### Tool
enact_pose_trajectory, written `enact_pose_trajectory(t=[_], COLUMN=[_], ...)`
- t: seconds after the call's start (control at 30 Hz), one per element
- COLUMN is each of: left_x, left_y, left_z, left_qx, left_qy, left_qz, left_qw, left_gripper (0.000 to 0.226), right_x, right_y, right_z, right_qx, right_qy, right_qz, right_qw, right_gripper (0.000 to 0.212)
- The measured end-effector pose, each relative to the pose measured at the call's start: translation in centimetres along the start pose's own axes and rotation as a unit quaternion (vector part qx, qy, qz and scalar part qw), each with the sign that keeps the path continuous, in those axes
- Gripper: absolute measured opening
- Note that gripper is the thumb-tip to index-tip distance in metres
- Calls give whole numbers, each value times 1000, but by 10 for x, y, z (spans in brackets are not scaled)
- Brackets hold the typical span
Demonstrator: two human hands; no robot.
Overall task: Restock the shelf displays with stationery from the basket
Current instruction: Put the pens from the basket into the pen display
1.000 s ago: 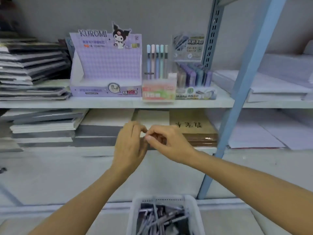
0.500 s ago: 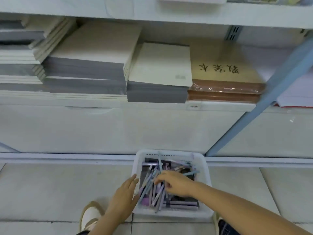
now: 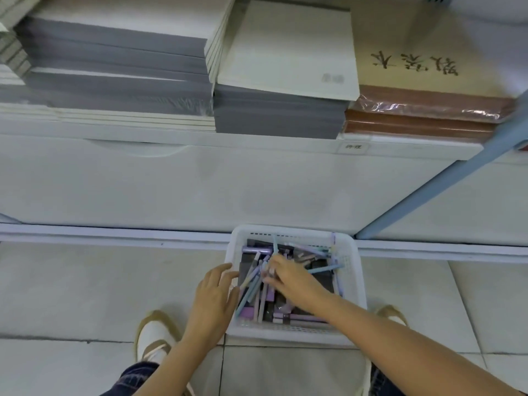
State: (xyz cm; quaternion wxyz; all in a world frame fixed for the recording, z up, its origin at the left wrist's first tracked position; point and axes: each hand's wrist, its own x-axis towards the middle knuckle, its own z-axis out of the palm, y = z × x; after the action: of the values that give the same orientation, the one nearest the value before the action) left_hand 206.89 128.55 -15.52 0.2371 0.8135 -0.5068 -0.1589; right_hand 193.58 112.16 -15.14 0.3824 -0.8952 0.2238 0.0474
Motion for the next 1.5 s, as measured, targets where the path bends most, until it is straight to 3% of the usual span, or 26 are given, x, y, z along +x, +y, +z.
enact_pose_trajectory(t=[0.07,0.13,0.27,0.33,0.4,0.5,0.63,0.77,0.87,1.03,1.13,1.3,1.5], left_x=[6,12,24,25,24,24,23,17,13,4,1,4,3], left_y=[10,24,47,50,48,37,15,2,-6,-16,-17,-13,-11], left_z=[0,-2,-6,-8,-8,-9,-17,-16,-14,-9,-5,-4,-4], left_qx=[-84,-211,-476,-505,-472,-417,-419,-466,-437,-406,-407,-410,-403], left_qy=[11,-26,-147,-164,-162,-78,5,-4,-15,-47,-68,-64,-61], left_qz=[-17,-68,-173,-190,-191,-235,-298,-325,-324,-320,-324,-310,-301], left_qw=[996,975,850,826,845,875,858,823,839,855,851,855,862], left_gripper=[26,30,37,28,16,21,27,29,24,21,21,20,21], right_x=[7,11,14,14,14,14,19,27,38,52,55,55,52], right_y=[-8,-16,-27,-29,-28,-23,-5,9,6,-11,-10,-12,-14], right_z=[-20,-38,-51,-50,-48,-45,-28,1,12,32,35,41,46], right_qx=[119,199,301,328,345,369,264,120,30,-75,-86,-56,-22], right_qy=[49,39,-58,-71,-69,-30,1,35,76,59,45,22,26], right_qz=[45,58,67,68,69,91,153,245,256,275,283,278,264], right_qw=[991,977,950,940,933,925,952,961,963,957,954,959,964], right_gripper=[14,10,16,26,28,27,23,28,41,50,57,37,44])
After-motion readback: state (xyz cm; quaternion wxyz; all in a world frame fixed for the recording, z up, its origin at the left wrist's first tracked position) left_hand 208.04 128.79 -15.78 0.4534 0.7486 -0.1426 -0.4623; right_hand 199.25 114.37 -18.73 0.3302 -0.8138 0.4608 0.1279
